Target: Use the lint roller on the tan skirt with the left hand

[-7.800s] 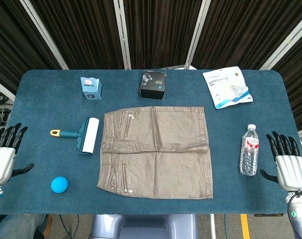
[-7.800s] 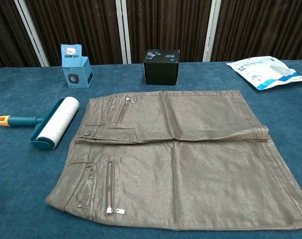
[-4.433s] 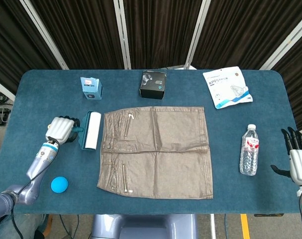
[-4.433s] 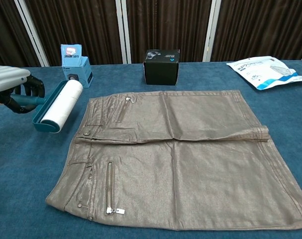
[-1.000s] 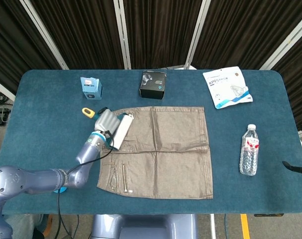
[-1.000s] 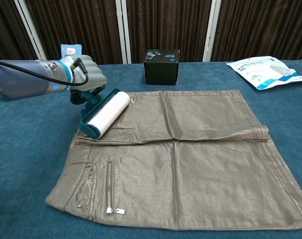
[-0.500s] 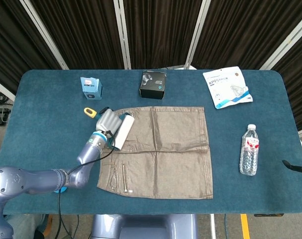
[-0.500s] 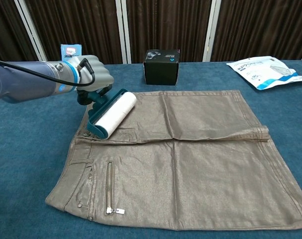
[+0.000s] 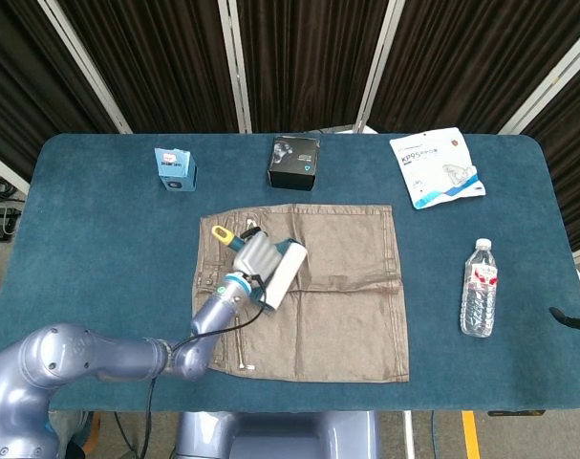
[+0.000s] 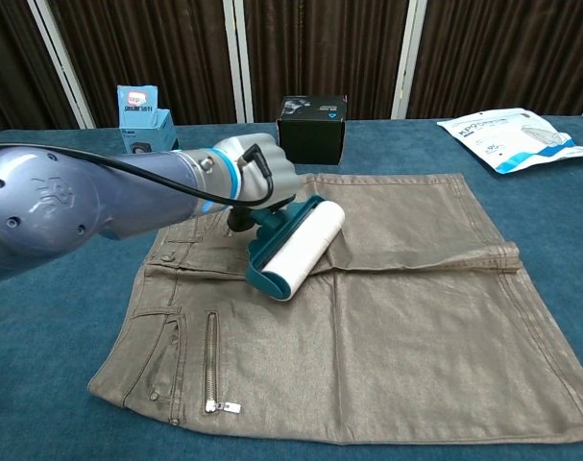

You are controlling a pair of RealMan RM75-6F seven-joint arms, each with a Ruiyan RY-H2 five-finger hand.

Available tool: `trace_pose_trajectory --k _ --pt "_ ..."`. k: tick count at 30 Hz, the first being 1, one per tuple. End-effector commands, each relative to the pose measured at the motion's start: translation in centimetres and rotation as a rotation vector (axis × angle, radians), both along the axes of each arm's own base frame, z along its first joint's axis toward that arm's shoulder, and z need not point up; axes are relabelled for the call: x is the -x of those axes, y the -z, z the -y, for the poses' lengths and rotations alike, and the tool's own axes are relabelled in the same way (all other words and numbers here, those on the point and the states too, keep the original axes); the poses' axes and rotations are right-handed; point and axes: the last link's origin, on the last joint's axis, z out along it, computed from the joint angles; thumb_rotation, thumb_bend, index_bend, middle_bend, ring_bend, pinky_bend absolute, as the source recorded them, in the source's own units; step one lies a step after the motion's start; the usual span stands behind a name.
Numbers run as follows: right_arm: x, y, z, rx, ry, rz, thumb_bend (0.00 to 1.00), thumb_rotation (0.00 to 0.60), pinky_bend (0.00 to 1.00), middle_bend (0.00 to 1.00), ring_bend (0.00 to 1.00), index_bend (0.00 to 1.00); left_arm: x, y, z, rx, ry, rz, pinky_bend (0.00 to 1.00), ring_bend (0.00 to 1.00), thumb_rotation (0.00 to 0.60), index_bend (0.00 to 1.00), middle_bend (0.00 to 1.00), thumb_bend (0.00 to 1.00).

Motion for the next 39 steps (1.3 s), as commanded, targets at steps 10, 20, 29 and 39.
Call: trace_pose_trajectory --k 10,20,29,39 --pt "0.2 -0.4 -0.1 0.011 0.002 0.007 0.00 0.600 0.00 0.00 0.00 0.00 -2.4 2.2 1.6 0.022 0.043 -0.006 0.45 0.39 0.600 0.65 0.51 0.70" --pt "0.0 -0.3 -0.1 0.007 -0.001 0.003 0.00 0.600 0.00 0.00 0.00 0.00 -0.1 0.8 0.3 -0.025 -0.006 -0.058 0.45 0.39 0.600 0.65 0.51 0.70" --pt "-0.2 -0.1 -0.1 0.002 -0.004 -0.002 0.00 0.600 0.00 0.00 0.00 0.00 4.2 -2.5 -1.8 -0.102 -0.061 -0.131 0.45 0.39 0.600 0.65 0.51 0.70" --pt "-0.5 0.0 -0.1 -0.002 -0.013 -0.006 0.00 0.600 0.00 0.00 0.00 0.00 8.7 -5.3 -2.7 -0.144 -0.127 -0.170 0.45 0.39 0.600 0.65 0.51 0.70"
